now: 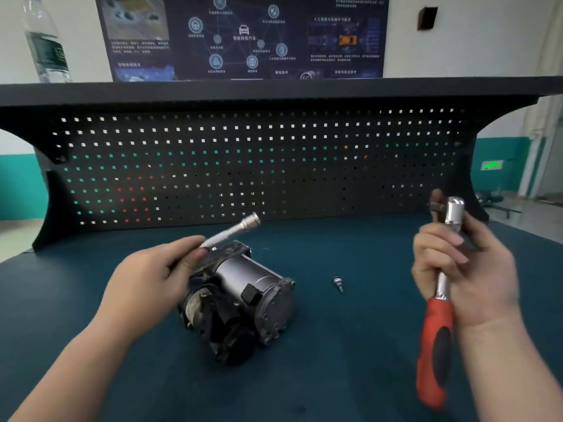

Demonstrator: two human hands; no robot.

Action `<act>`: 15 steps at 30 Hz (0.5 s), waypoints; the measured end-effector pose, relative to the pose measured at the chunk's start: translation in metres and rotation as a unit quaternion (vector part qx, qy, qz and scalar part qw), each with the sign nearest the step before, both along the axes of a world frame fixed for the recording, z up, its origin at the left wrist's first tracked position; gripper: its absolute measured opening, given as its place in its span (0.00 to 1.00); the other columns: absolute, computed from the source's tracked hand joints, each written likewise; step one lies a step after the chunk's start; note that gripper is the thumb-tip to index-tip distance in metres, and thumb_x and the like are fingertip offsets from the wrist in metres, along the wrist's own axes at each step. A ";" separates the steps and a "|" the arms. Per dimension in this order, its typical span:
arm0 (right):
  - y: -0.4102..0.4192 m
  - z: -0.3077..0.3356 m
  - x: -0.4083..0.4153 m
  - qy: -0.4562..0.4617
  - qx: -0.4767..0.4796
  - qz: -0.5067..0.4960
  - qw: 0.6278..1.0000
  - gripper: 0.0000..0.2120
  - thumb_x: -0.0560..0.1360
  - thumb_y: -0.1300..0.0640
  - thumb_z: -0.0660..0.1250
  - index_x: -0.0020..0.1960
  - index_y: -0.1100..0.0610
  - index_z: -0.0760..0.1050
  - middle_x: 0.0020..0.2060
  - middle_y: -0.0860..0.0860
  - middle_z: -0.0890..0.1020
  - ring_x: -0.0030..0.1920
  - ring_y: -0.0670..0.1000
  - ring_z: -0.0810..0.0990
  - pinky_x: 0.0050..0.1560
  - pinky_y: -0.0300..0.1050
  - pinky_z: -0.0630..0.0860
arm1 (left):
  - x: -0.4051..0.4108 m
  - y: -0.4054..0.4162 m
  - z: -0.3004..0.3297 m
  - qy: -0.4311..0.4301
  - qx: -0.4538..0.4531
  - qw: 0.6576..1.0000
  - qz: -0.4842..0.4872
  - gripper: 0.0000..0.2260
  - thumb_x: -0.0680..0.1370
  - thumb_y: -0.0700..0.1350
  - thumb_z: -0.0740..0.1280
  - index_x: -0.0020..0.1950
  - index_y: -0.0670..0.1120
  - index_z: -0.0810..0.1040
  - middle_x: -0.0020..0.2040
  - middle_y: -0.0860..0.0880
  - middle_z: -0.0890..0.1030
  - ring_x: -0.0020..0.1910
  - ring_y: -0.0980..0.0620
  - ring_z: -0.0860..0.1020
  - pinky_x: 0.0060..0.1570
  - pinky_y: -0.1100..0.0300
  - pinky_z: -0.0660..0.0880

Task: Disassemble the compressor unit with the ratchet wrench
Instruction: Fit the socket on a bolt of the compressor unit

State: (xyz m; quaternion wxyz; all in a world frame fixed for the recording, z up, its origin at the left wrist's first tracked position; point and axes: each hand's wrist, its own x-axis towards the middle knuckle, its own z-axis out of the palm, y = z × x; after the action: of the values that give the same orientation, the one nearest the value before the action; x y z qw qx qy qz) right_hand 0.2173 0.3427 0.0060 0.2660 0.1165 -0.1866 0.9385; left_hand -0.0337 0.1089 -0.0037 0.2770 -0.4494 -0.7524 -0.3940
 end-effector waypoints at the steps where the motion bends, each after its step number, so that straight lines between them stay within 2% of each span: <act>1: 0.005 -0.001 0.001 -0.048 0.042 -0.074 0.995 0.14 0.74 0.54 0.61 0.55 0.57 0.78 0.27 0.46 0.66 0.25 0.40 0.60 0.21 0.33 0.59 | -0.001 0.000 0.001 -0.035 0.016 0.999 -0.006 0.07 0.77 0.50 0.66 0.51 0.53 0.82 0.30 0.59 0.78 0.29 0.57 0.75 0.31 0.62 0.70; 3: -0.002 -0.006 -0.014 -0.180 0.132 -0.144 0.964 0.13 0.73 0.53 0.59 0.52 0.58 0.77 0.26 0.48 0.66 0.24 0.41 0.60 0.19 0.33 0.58 | 0.014 0.008 0.004 -0.084 0.033 0.994 -0.057 0.05 0.76 0.50 0.65 0.46 0.57 0.81 0.28 0.57 0.77 0.27 0.58 0.72 0.29 0.65 0.68; 4: -0.008 -0.012 -0.027 -0.263 0.202 -0.177 0.927 0.09 0.74 0.54 0.59 0.48 0.57 0.76 0.26 0.50 0.67 0.22 0.43 0.62 0.18 0.35 0.57 | 0.025 0.013 0.006 -0.111 0.033 0.989 -0.096 0.06 0.76 0.51 0.64 0.43 0.58 0.81 0.28 0.58 0.77 0.27 0.60 0.71 0.28 0.68 0.67; 5: -0.015 -0.019 -0.040 -0.361 0.300 -0.227 0.853 0.07 0.76 0.55 0.60 0.44 0.55 0.75 0.27 0.52 0.69 0.22 0.44 0.64 0.19 0.36 0.58 | 0.036 0.019 0.007 -0.144 0.033 0.980 -0.133 0.06 0.76 0.52 0.64 0.41 0.57 0.80 0.27 0.58 0.76 0.25 0.61 0.70 0.26 0.70 0.65; 7: -0.015 -0.038 -0.058 -0.506 0.515 -0.320 0.614 0.09 0.78 0.52 0.62 0.40 0.52 0.74 0.29 0.51 0.75 0.25 0.46 0.71 0.26 0.39 0.65 | 0.056 0.026 0.005 -0.253 0.039 0.942 -0.217 0.09 0.75 0.55 0.64 0.39 0.54 0.81 0.26 0.55 0.74 0.23 0.59 0.66 0.22 0.68 0.62; 8: -0.011 -0.047 -0.062 -0.533 0.588 -0.336 0.507 0.08 0.78 0.50 0.62 0.43 0.51 0.75 0.32 0.49 0.77 0.31 0.47 0.75 0.30 0.41 0.69 | 0.063 0.027 0.003 -0.331 0.042 0.904 -0.268 0.11 0.73 0.56 0.65 0.39 0.51 0.82 0.27 0.53 0.73 0.22 0.57 0.64 0.22 0.67 0.60; 9: -0.006 -0.054 -0.065 -0.555 0.622 -0.341 0.435 0.06 0.78 0.48 0.63 0.48 0.50 0.75 0.37 0.47 0.79 0.37 0.48 0.77 0.35 0.42 0.71 | 0.068 0.028 0.001 -0.410 0.040 0.855 -0.316 0.12 0.71 0.55 0.66 0.40 0.48 0.83 0.28 0.51 0.74 0.22 0.56 0.63 0.22 0.67 0.59; 10: -0.001 -0.060 -0.066 -0.570 0.628 -0.343 0.403 0.07 0.78 0.47 0.63 0.52 0.49 0.75 0.41 0.47 0.80 0.42 0.49 0.78 0.40 0.44 0.72 | 0.073 0.029 -0.002 -0.470 0.033 0.808 -0.354 0.11 0.70 0.52 0.67 0.42 0.46 0.83 0.29 0.49 0.74 0.22 0.55 0.63 0.21 0.67 0.59; 11: 0.004 -0.066 -0.069 -0.580 0.624 -0.345 0.395 0.09 0.78 0.47 0.64 0.55 0.49 0.75 0.44 0.48 0.80 0.46 0.51 0.78 0.44 0.45 0.73 | 0.076 0.031 -0.005 -0.502 0.024 0.778 -0.377 0.10 0.71 0.48 0.67 0.44 0.43 0.83 0.31 0.48 0.76 0.23 0.55 0.64 0.21 0.67 0.59; 13: 0.009 -0.077 -0.076 -0.574 0.635 -0.344 0.385 0.10 0.77 0.48 0.66 0.56 0.49 0.77 0.48 0.49 0.80 0.52 0.53 0.77 0.51 0.47 0.74 | 0.080 0.035 -0.013 -0.514 0.005 0.765 -0.387 0.07 0.75 0.38 0.66 0.49 0.40 0.82 0.34 0.47 0.78 0.24 0.56 0.67 0.21 0.66 0.63; 15: 0.011 -0.088 -0.086 -0.565 0.670 -0.331 0.351 0.11 0.77 0.47 0.66 0.58 0.48 0.78 0.49 0.49 0.75 0.58 0.54 0.71 0.57 0.48 0.72 | 0.080 0.037 -0.020 -0.501 -0.002 0.777 -0.382 0.10 0.77 0.33 0.63 0.52 0.42 0.81 0.37 0.47 0.80 0.27 0.55 0.69 0.24 0.65 0.66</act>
State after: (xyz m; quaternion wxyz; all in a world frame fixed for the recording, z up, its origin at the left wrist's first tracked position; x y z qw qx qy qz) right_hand 0.1312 0.3537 -0.0816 0.2203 -0.3727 -0.8828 0.1821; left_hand 0.0466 0.1463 -0.0235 -0.3130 -0.4396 -0.5522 -0.6354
